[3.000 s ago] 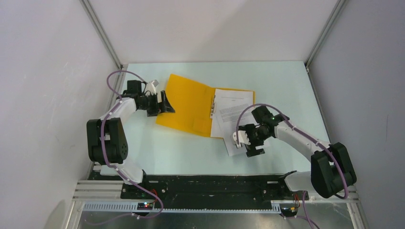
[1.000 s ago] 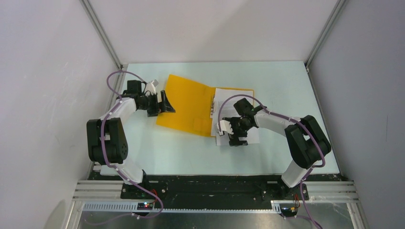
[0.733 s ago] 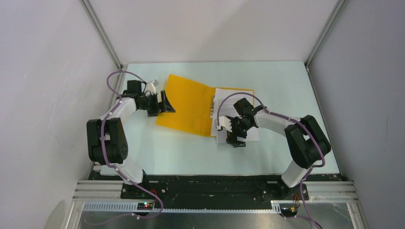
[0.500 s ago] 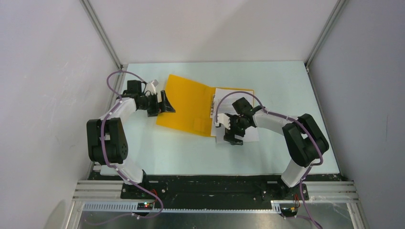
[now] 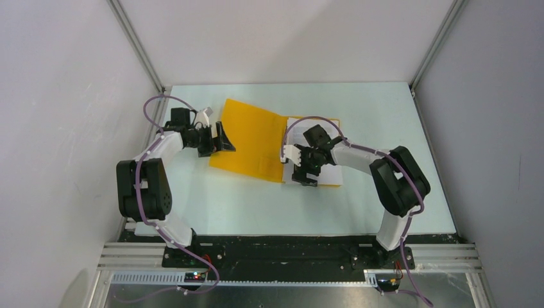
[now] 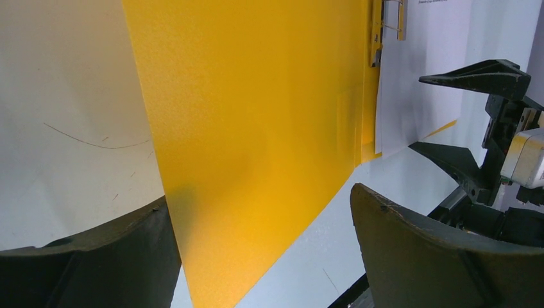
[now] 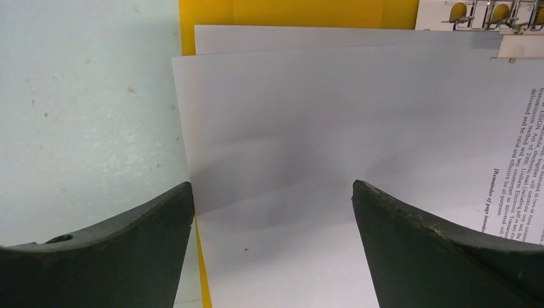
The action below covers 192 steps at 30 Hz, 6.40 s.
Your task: Put the files into the folder
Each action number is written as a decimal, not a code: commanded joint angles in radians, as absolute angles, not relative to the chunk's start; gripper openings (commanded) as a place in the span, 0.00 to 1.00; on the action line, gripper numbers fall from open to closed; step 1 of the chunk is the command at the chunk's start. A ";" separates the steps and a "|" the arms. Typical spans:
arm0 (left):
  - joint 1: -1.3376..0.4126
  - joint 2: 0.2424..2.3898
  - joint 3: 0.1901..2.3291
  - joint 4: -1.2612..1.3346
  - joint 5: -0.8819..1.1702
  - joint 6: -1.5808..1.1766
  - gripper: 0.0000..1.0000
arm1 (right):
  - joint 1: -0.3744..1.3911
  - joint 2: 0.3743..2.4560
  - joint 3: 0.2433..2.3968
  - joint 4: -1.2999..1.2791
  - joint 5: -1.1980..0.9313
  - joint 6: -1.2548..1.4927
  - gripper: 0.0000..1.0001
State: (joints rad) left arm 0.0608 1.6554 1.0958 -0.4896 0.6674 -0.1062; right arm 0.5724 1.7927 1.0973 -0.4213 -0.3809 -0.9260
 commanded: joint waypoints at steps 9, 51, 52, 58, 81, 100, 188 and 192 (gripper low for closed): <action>0.054 1.663 1.132 -0.484 0.709 -0.118 0.95 | 0.590 1.877 1.248 -0.450 -0.383 -0.900 0.96; 0.036 1.674 1.143 -0.484 0.708 -0.118 0.95 | 0.204 1.805 1.290 -0.613 -0.284 -0.034 0.99; 0.032 1.676 1.145 -0.485 0.708 -0.117 0.95 | 0.196 1.806 1.279 -0.624 -0.310 0.002 0.99; 0.018 1.677 1.145 -0.485 0.710 -0.115 0.94 | 0.193 1.828 1.229 -0.632 -0.331 0.083 0.99; -0.058 1.636 1.085 -0.494 0.746 -0.068 0.92 | 0.329 1.781 1.187 -0.759 -0.270 0.183 0.99; -0.085 1.539 1.003 -0.605 0.704 -0.032 0.89 | 0.221 1.587 1.128 -0.766 -0.214 0.062 0.99; -0.365 2.439 1.835 0.114 0.899 -0.869 0.13 | 0.262 2.311 1.782 -0.652 -0.530 0.038 0.00; -0.377 2.385 1.762 0.118 0.913 -0.843 0.13 | 0.264 2.319 1.789 -0.645 -0.528 0.039 0.00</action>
State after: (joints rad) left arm -0.3485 2.4939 1.8172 0.1062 0.8509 -0.8719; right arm 0.2581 2.2910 1.7809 -0.6739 -0.5396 0.0311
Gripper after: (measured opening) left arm 0.124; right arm 0.009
